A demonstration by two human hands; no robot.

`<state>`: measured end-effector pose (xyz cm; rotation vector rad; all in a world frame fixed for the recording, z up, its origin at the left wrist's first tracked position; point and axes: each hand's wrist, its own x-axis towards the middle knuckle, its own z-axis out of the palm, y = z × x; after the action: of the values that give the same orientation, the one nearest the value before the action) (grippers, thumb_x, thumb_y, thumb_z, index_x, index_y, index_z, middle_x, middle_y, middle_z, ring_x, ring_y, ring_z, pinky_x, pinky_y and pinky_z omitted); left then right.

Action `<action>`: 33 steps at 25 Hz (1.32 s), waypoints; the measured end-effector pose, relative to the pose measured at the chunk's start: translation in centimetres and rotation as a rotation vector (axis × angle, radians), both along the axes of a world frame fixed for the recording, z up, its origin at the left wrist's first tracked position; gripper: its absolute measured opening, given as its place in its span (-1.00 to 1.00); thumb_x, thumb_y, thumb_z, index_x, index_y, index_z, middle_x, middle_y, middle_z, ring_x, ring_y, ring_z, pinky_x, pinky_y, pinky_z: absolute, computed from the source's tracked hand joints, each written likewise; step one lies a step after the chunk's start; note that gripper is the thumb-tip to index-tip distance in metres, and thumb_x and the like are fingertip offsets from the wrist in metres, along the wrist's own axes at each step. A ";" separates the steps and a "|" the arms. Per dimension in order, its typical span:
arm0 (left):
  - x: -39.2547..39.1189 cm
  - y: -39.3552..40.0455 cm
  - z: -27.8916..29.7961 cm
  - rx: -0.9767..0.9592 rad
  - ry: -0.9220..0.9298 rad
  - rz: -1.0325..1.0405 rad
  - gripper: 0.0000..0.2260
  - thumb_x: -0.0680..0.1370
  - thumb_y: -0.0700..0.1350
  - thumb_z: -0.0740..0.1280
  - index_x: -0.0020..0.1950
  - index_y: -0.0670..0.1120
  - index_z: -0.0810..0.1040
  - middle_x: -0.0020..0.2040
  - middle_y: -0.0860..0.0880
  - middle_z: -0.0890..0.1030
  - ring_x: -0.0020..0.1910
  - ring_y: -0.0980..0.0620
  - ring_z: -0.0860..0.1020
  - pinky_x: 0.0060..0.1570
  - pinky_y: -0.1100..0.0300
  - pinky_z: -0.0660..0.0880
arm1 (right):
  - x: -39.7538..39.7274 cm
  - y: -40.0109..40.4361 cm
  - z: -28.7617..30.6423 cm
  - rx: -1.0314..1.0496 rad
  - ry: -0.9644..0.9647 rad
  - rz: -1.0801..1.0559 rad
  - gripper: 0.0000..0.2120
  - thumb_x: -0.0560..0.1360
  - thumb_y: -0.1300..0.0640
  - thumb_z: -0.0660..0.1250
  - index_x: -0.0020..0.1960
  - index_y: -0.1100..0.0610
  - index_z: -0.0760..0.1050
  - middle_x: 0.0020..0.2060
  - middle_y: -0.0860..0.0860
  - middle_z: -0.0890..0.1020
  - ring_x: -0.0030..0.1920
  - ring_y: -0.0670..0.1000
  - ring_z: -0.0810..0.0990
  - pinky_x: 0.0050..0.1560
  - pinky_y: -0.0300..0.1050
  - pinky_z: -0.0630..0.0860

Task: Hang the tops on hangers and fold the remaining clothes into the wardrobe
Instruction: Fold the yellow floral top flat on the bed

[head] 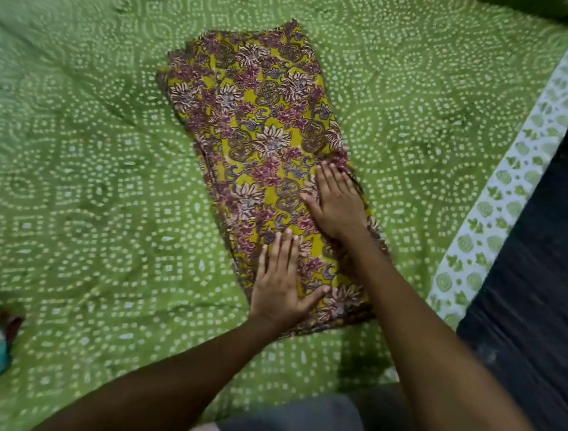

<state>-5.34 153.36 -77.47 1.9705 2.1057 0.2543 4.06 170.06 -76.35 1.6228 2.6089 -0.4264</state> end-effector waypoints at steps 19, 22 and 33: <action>-11.3 5.9 6.0 0.041 -1.236 0.659 -0.63 0.55 -0.20 0.30 0.35 -0.18 0.38 0.28 -0.14 0.50 0.22 -0.03 0.48 0.11 0.26 0.40 | -10.5 -11.9 1.8 0.033 0.399 -0.295 -0.52 0.61 -0.05 0.09 0.48 0.08 0.19 0.48 -0.02 0.22 0.50 -0.03 0.09 0.48 -0.10 -0.13; -13.0 8.6 7.4 0.067 -1.256 0.803 -0.68 0.57 -0.21 0.27 0.32 -0.21 0.40 0.19 -0.12 0.55 0.11 -0.02 0.51 -0.11 0.36 0.38 | -10.5 -11.9 0.9 0.091 0.396 -0.306 -0.50 0.57 -0.08 0.05 0.46 0.09 0.26 0.45 0.00 0.29 0.48 -0.05 0.16 0.46 -0.18 -0.19; -18.1 14.0 9.9 -0.359 -1.745 0.916 -0.58 0.63 0.04 0.14 -0.37 -0.13 0.42 -0.45 -0.06 0.46 -0.40 0.03 0.40 -0.04 0.16 0.45 | -10.4 -11.7 0.1 0.165 0.437 -0.307 -0.49 0.55 -0.09 0.03 0.38 0.15 0.37 0.39 0.03 0.40 0.43 -0.01 0.27 0.46 -0.18 -0.11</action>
<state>-23.48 167.31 -67.55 0.0078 1.2927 1.0861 -6.39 158.39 -76.28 2.2239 2.7482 -0.6636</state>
